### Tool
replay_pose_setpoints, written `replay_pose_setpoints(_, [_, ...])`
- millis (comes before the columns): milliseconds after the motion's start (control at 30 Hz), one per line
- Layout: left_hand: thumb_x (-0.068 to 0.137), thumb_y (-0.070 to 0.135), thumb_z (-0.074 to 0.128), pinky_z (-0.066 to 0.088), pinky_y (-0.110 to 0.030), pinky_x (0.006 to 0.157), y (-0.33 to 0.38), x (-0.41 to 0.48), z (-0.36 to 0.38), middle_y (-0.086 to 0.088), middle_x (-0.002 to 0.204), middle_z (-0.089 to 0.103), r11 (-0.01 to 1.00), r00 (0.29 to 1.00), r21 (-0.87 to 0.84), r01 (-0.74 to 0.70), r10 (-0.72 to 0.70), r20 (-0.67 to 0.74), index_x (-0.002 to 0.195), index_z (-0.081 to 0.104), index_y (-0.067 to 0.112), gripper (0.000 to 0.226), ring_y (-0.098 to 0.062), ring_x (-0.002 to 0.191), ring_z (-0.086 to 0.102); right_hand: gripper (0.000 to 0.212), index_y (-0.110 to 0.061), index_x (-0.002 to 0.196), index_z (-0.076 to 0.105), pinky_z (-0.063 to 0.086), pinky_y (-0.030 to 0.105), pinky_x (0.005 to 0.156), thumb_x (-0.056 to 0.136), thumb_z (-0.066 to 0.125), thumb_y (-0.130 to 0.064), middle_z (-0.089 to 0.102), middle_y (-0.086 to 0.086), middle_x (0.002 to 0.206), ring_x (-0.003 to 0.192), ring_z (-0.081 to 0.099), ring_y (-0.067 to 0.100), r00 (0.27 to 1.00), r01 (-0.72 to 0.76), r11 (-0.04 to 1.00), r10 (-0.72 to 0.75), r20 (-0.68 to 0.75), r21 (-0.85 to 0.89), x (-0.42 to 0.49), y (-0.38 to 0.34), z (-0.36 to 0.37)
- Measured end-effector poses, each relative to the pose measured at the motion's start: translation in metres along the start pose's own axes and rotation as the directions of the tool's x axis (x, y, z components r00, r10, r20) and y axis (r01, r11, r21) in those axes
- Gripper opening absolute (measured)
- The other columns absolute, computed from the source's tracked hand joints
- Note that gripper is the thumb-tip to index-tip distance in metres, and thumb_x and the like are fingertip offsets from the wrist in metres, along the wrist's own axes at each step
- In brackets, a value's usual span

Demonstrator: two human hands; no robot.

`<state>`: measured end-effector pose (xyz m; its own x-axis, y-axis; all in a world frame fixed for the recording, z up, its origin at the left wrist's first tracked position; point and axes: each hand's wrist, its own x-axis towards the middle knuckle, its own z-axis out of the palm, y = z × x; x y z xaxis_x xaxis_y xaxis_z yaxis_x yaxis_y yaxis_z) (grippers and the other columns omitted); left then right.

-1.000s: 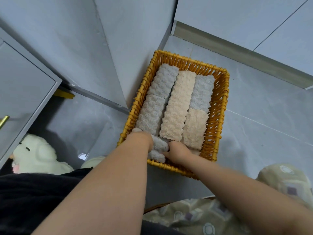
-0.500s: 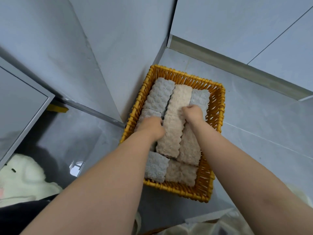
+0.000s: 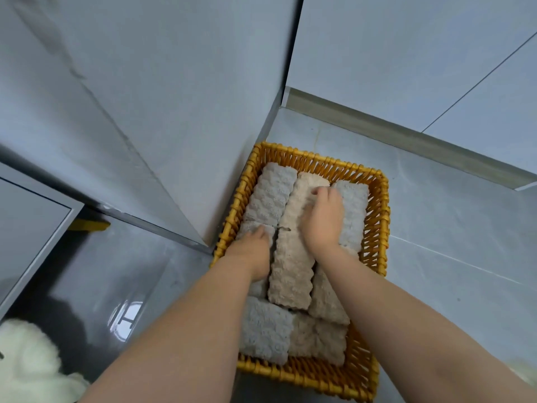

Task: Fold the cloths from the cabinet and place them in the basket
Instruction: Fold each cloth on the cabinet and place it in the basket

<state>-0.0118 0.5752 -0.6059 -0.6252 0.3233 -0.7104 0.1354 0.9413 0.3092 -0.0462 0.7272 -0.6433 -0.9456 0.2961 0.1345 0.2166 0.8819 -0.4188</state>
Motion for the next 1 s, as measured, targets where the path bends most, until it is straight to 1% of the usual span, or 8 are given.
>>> replay_pose_setpoints(67, [0.095,0.006,0.039,0.021,-0.039,0.117,-0.003,0.001,0.002,-0.002,0.16,-0.011,0.998,1.0,0.068,-0.012,0.013,-0.013,0.152,0.002,0.01,0.068,-0.025,0.147,0.001,0.032,-0.005,0.119,0.055,0.038,0.04,0.097,0.088,0.049,-0.004,0.052,0.013,0.124,0.116,0.047,0.03,0.975,0.207,0.975,-0.199,0.097,-0.085,0.007,-0.002,0.005])
replay_pose_setpoints(133, [0.094,0.006,0.04,0.021,-0.041,0.116,-0.002,0.001,0.002,-0.001,0.159,-0.013,0.994,0.999,0.108,-0.034,0.034,0.0,0.152,0.002,0.011,0.07,-0.025,0.146,-0.001,0.044,-0.008,0.14,0.038,0.019,0.047,0.114,0.1,0.033,-0.026,0.031,0.014,0.15,0.141,0.023,0.031,0.869,0.314,0.931,-0.203,0.452,-0.185,0.014,-0.001,0.008])
replay_pose_setpoints(200, [0.093,0.007,0.042,0.022,-0.042,0.116,-0.002,0.0,0.002,-0.001,0.159,-0.015,0.99,0.999,0.135,-0.037,0.035,0.018,0.152,0.002,0.012,0.071,-0.025,0.146,-0.002,0.053,-0.009,0.148,0.024,0.004,0.048,0.117,0.103,0.024,-0.035,0.011,0.01,0.159,0.147,0.003,0.027,0.77,0.388,0.899,-0.195,0.607,-0.203,0.022,0.003,0.009])
replay_pose_setpoints(367, [0.091,0.017,0.049,0.029,-0.043,0.11,0.009,0.002,-0.006,-0.008,0.156,0.01,0.975,0.987,0.2,-0.095,0.117,-0.106,0.147,0.025,0.014,0.061,-0.028,0.141,0.017,0.04,-0.004,0.132,0.048,0.023,0.046,0.114,0.096,0.04,-0.021,0.036,0.017,0.148,0.138,0.028,0.033,0.954,0.23,0.946,-0.173,0.247,-0.226,0.016,0.021,-0.015])
replay_pose_setpoints(500, [0.089,0.029,0.054,0.038,-0.041,0.099,0.04,0.002,-0.001,-0.007,0.136,0.037,0.95,0.94,0.232,-0.206,0.258,-0.222,0.135,0.04,0.015,0.05,-0.026,0.126,0.033,0.045,-0.009,0.128,0.048,0.03,0.04,0.102,0.084,0.052,-0.019,0.037,0.015,0.138,0.126,0.033,0.033,0.954,0.155,0.884,-0.018,0.299,-0.442,0.004,0.044,-0.033])
replay_pose_setpoints(600, [0.089,0.03,0.054,0.031,-0.046,0.106,0.057,0.0,0.023,-0.01,0.149,0.022,0.952,0.969,0.227,-0.207,0.231,-0.087,0.139,0.038,0.014,0.055,-0.03,0.137,0.021,0.053,-0.011,0.14,0.036,0.023,0.044,0.111,0.089,0.046,-0.025,0.022,0.016,0.149,0.138,0.019,0.034,0.899,0.249,0.84,-0.015,0.438,-0.482,0.005,0.055,-0.035])
replay_pose_setpoints(733, [0.087,0.015,0.058,0.009,-0.05,0.118,0.053,-0.001,0.038,-0.006,0.159,-0.015,0.934,0.981,0.301,-0.193,0.191,0.037,0.152,0.012,0.021,0.08,-0.026,0.146,-0.01,0.06,-0.009,0.151,0.01,0.006,0.044,0.118,0.099,0.031,-0.029,-0.007,0.015,0.159,0.146,-0.008,0.032,0.809,0.167,0.884,0.13,0.573,-0.436,0.006,0.059,-0.035])
replay_pose_setpoints(1000, [0.094,0.029,0.049,0.007,-0.044,0.119,0.026,-0.011,0.033,-0.005,0.16,-0.008,0.903,0.962,0.351,-0.247,0.273,-0.024,0.153,0.004,0.018,0.074,-0.024,0.147,-0.002,0.062,-0.01,0.152,-0.003,-0.008,0.044,0.116,0.099,0.025,-0.026,-0.014,0.013,0.158,0.145,-0.017,0.03,0.836,0.329,0.837,-0.043,0.547,-0.437,-0.03,0.048,-0.053])
